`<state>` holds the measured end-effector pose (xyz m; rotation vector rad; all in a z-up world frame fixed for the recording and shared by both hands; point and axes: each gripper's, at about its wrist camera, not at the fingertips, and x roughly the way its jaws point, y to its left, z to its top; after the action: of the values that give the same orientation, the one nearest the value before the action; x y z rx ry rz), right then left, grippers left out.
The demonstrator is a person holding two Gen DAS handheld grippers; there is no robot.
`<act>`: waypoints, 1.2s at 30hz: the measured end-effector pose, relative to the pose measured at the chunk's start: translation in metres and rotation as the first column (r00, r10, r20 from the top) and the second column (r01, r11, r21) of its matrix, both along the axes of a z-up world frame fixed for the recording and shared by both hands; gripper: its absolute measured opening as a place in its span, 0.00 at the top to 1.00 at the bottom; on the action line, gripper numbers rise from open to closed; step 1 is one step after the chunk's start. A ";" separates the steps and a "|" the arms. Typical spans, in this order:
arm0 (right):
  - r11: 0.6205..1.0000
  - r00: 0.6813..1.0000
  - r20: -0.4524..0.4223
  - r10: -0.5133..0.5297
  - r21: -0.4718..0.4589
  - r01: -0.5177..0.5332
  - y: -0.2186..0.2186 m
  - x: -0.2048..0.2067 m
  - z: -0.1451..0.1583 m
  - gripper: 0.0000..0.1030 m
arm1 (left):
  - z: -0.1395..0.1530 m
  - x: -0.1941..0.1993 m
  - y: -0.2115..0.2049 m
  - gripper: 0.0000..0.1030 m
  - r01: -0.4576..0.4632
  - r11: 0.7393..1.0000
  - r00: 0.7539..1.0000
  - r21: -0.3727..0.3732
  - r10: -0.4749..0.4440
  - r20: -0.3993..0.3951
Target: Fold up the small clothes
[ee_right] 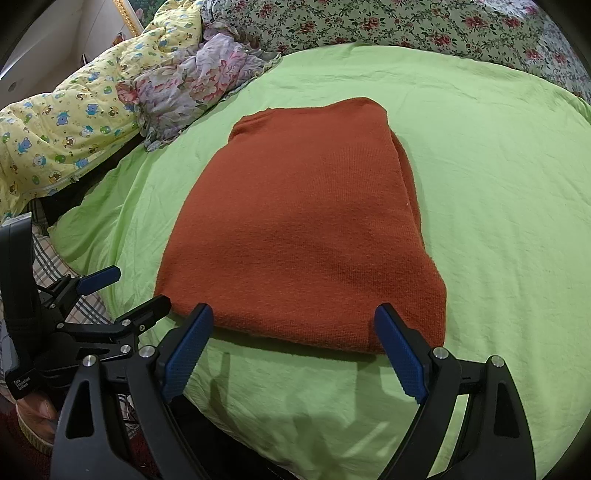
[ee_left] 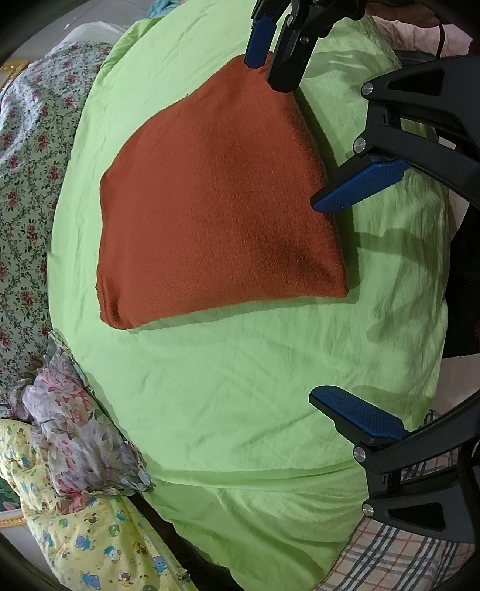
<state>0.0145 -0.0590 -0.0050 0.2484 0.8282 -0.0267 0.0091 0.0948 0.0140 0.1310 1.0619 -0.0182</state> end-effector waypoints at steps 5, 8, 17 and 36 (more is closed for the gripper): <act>1.000 1.000 0.000 0.000 0.001 0.000 0.000 0.000 0.000 0.14 | 0.000 0.000 0.000 0.08 0.000 1.000 1.000 0.000 0.000 0.000; 1.000 1.000 0.000 0.002 0.000 -0.002 -0.001 0.000 0.000 0.14 | 0.000 0.000 0.000 0.08 -0.003 1.000 1.000 0.000 0.003 0.000; 1.000 1.000 0.002 0.000 0.003 0.000 -0.003 -0.001 0.001 0.14 | 0.000 -0.001 0.001 0.08 -0.001 1.000 1.000 0.000 0.001 0.000; 1.000 1.000 0.005 0.003 0.006 -0.003 -0.002 -0.001 0.003 0.14 | -0.001 0.000 0.000 0.08 0.002 1.000 1.000 0.003 -0.002 -0.001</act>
<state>0.0133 -0.0607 -0.0021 0.2526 0.8240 -0.0215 0.0094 0.0945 0.0134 0.1344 1.0629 -0.0188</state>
